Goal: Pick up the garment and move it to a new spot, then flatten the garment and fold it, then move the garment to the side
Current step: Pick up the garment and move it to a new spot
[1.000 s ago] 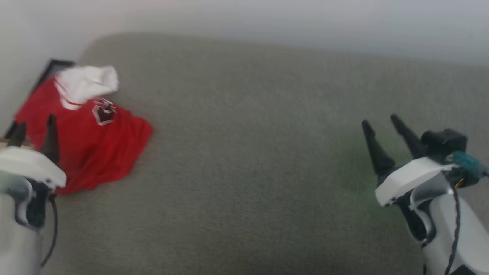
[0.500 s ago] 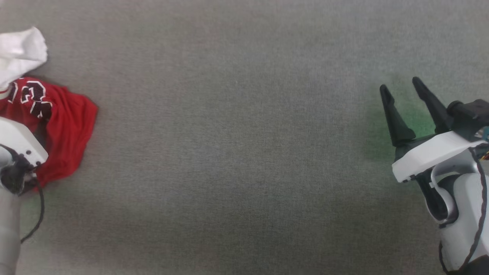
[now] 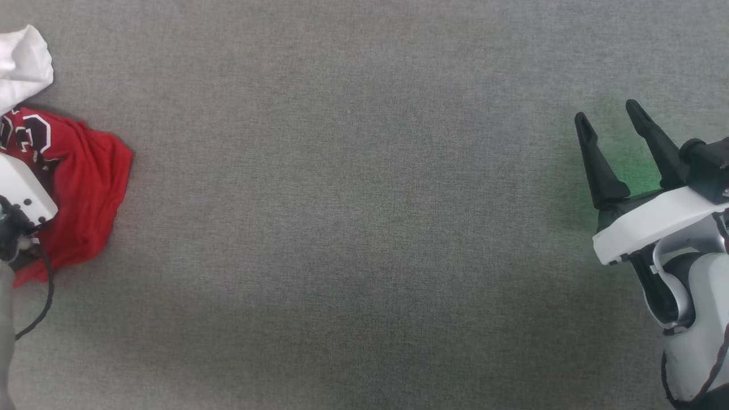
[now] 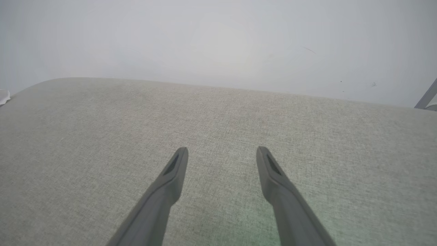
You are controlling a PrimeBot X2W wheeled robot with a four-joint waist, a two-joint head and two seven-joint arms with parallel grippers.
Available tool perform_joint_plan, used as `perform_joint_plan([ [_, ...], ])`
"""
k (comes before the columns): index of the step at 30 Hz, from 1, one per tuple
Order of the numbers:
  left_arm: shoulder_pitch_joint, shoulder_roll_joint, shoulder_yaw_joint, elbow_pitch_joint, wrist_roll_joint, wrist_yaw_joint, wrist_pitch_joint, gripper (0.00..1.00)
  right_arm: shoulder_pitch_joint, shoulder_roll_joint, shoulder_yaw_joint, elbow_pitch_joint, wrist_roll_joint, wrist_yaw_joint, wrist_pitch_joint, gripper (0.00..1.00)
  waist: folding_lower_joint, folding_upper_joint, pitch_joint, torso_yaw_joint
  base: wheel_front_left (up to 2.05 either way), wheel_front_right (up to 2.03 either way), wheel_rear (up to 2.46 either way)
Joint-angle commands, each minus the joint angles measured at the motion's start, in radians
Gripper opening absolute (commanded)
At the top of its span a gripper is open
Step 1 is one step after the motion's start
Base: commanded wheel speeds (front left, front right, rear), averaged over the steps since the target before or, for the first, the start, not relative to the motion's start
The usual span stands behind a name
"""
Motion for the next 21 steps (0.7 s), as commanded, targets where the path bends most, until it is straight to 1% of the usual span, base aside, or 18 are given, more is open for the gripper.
perform_joint_plan([
  [1,0.051,-0.045,-0.021,0.041,0.013,-0.005,-0.010,0.00,-0.004,0.003,-0.007,0.001,-0.004,0.000,0.001,1.00,0.0000,-0.0001,-0.008,0.002,0.00,0.00,0.00],
  [2,0.051,-0.045,-0.021,0.041,0.013,-0.005,-0.010,0.00,-0.004,0.003,-0.007,0.001,-0.004,0.000,0.001,1.00,0.0000,-0.0001,-0.008,0.002,0.00,0.00,0.00],
  [9,-0.009,0.025,-0.027,0.005,0.022,-0.027,-0.139,0.00,0.019,0.018,-0.016,0.022,-0.004,0.000,-0.015,1.00,0.0000,-0.0001,-0.063,0.011,0.00,0.00,0.00],
  [17,-0.048,0.084,-0.076,-0.062,0.053,-0.052,-0.251,0.00,0.055,0.046,-0.034,0.067,0.006,0.000,-0.045,1.00,0.0000,-0.0001,-0.165,0.032,0.00,0.00,0.00],
  [21,-0.063,0.113,-0.109,-0.111,0.066,-0.055,-0.275,0.00,0.078,0.062,-0.043,0.087,0.007,0.000,-0.058,1.00,0.0000,-0.0001,-0.221,0.046,0.00,0.00,0.00],
])
